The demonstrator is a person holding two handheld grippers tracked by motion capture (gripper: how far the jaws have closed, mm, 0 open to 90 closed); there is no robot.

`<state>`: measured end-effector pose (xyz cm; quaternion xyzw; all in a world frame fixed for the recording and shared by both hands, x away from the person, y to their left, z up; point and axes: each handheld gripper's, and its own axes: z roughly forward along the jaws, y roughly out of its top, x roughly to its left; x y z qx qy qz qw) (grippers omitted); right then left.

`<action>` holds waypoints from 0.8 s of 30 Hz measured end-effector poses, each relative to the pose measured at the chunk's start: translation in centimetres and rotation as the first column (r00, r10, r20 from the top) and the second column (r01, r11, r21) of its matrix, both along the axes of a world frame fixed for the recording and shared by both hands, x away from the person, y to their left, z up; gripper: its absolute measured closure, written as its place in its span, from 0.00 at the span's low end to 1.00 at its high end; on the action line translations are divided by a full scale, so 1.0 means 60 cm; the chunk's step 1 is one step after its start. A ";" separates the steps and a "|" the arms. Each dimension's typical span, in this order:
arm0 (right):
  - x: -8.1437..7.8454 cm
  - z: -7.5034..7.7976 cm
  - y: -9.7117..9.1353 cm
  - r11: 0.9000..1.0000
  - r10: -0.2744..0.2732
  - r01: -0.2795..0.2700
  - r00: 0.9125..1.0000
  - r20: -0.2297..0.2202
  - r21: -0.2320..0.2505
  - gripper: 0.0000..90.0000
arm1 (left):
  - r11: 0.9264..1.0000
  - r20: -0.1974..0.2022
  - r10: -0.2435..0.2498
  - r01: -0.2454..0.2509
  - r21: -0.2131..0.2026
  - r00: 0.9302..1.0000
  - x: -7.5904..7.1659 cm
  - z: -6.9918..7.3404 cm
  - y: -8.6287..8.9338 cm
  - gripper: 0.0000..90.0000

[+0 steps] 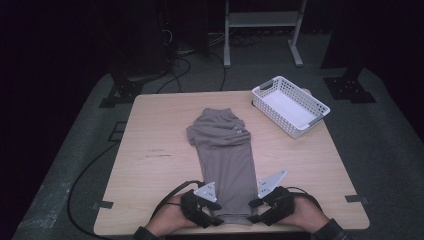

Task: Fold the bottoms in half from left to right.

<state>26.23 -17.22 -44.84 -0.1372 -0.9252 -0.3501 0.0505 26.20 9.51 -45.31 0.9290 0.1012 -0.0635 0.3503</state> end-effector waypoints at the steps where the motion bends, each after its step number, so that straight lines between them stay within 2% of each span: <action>1: -0.004 0.000 0.001 1.000 0.007 -0.007 1.000 0.006 0.007 0.45 | 1.000 0.002 -0.006 0.006 -0.002 1.000 -0.003 -0.002 0.000 0.48; 3: -0.008 0.000 0.004 1.000 0.017 -0.017 1.000 0.014 0.003 0.43 | 1.000 0.010 -0.012 0.012 0.001 1.000 -0.008 -0.004 -0.001 0.44; 4: -0.015 -0.004 0.012 0.999 0.039 -0.038 0.999 0.038 -0.012 0.40 | 1.000 0.035 -0.005 0.004 0.014 0.999 -0.015 -0.008 -0.003 0.43; 7: -0.020 -0.008 0.022 0.998 0.053 -0.051 0.998 0.047 -0.031 0.39 | 0.999 0.055 -0.012 0.010 0.037 0.998 -0.018 -0.012 -0.006 0.44; 8: -0.023 -0.013 0.030 0.997 0.067 -0.062 0.995 0.080 -0.055 0.39 | 0.999 0.072 -0.009 0.005 0.049 0.997 -0.020 -0.015 -0.008 0.46; 9: -0.023 -0.013 0.032 0.996 0.068 -0.062 0.993 0.097 -0.065 0.39 | 0.999 0.070 -0.007 0.003 0.050 0.998 -0.019 -0.015 -0.009 0.47; 12: -0.025 0.001 0.029 0.998 0.059 -0.055 0.990 0.131 -0.040 0.39 | 0.998 0.082 0.003 -0.008 0.055 0.997 -0.018 -0.014 -0.008 0.52; 14: -0.025 0.007 0.031 0.997 0.077 -0.075 0.989 0.130 -0.016 0.39 | 0.999 0.085 0.008 -0.012 0.052 0.996 -0.017 -0.015 -0.007 0.56; 17: -0.025 -0.008 0.044 0.992 0.115 -0.109 0.986 0.123 -0.056 0.38 | 0.998 0.089 0.007 -0.012 0.054 0.996 -0.016 -0.015 -0.007 0.58; 19: -0.026 -0.022 0.050 0.987 0.140 -0.127 0.981 0.135 -0.101 0.38 | 0.998 0.095 0.009 -0.015 0.057 0.995 -0.016 -0.015 -0.007 0.60; 20: -0.026 -0.025 0.050 0.986 0.145 -0.131 0.980 0.138 -0.108 0.40 | 0.998 0.097 0.009 -0.015 0.060 0.995 -0.015 -0.014 -0.006 0.63; 22: -0.027 -0.028 0.047 0.986 0.142 -0.123 0.972 0.186 -0.108 0.53 | 0.999 0.084 0.023 -0.027 0.044 0.996 -0.012 -0.016 -0.003 0.66; 24: -0.023 -0.028 0.042 0.989 0.126 -0.108 0.972 0.196 -0.097 0.67 | 0.999 0.067 0.036 -0.038 0.031 0.997 -0.008 -0.017 0.000 0.71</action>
